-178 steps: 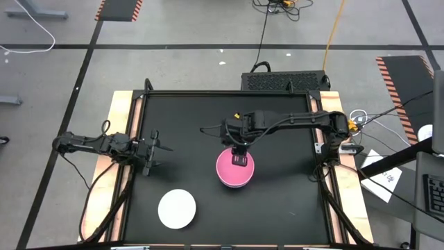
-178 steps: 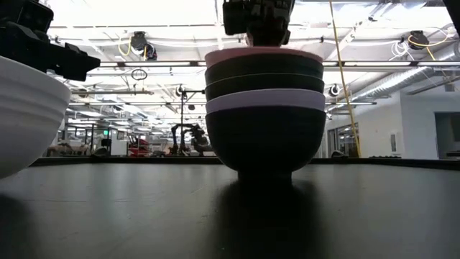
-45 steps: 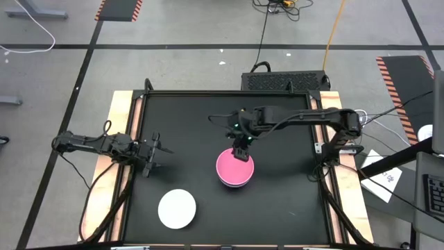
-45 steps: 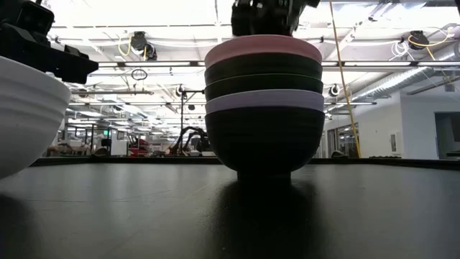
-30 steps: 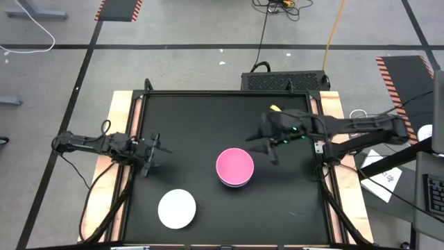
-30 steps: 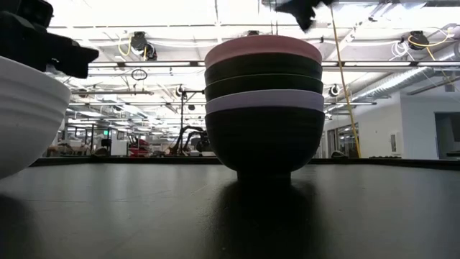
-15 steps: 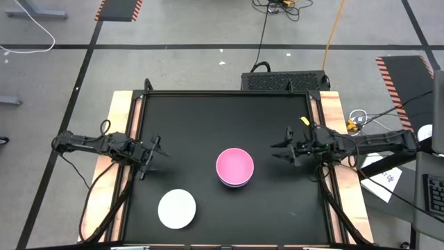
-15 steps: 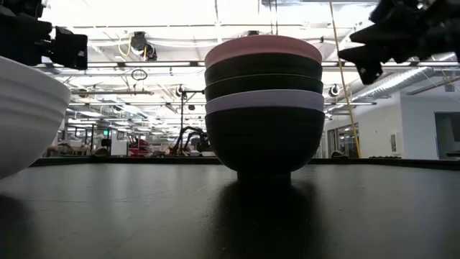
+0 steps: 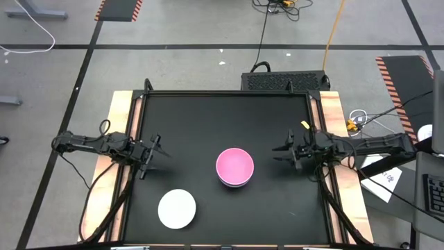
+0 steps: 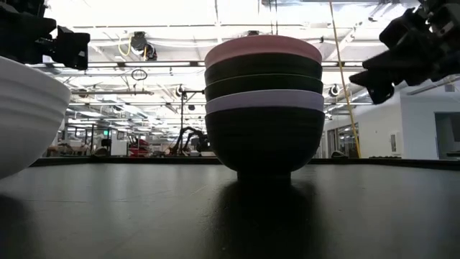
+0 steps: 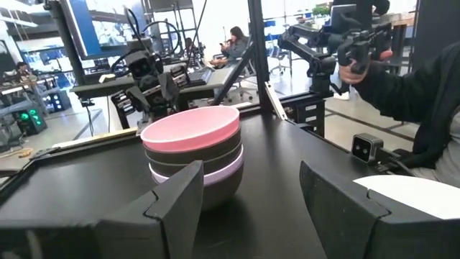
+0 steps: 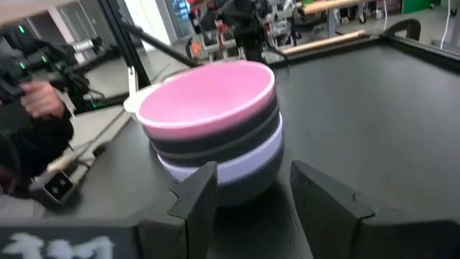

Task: Nest bowls inside each other
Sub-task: Stack the white bowl on top of the pink bowl

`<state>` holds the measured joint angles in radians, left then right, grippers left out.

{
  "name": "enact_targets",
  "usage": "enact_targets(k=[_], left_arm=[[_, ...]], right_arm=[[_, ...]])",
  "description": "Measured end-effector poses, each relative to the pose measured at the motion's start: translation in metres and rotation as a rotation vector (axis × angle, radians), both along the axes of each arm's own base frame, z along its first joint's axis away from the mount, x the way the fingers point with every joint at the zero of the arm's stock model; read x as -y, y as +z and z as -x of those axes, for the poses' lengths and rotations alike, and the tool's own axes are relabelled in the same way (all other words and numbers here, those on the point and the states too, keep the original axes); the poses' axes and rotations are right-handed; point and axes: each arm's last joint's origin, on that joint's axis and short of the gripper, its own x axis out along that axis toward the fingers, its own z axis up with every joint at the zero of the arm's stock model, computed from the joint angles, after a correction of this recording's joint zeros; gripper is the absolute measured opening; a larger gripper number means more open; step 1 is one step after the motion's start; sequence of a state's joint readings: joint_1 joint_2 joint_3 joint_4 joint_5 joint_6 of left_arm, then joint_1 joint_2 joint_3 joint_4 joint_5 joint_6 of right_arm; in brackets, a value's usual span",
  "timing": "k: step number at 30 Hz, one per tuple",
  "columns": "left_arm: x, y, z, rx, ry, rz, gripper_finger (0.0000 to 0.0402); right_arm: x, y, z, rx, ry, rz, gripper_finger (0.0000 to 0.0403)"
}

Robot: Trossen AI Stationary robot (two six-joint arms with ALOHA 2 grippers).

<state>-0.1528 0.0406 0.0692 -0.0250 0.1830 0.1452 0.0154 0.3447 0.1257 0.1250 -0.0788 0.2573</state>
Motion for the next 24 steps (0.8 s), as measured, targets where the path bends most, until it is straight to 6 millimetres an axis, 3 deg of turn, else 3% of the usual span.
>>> enact_targets(k=[4,7,13,24], left_arm=[[0.000,0.000,0.000,0.000,0.000,0.001,0.0234],[0.000,0.000,0.000,-0.001,0.001,0.001,0.0234],[-0.001,0.000,0.000,0.001,0.035,-0.006,0.0234],[-0.001,0.002,0.000,0.020,0.052,0.004,0.0234]], right_arm=[[0.000,-0.012,0.001,-0.024,0.001,0.004,0.0169],[0.000,-0.006,0.000,0.068,0.000,-0.024,0.0169],[-0.001,-0.004,0.000,0.083,0.013,-0.016,0.0169],[-0.003,0.005,0.005,0.199,0.034,0.094,0.0169]])
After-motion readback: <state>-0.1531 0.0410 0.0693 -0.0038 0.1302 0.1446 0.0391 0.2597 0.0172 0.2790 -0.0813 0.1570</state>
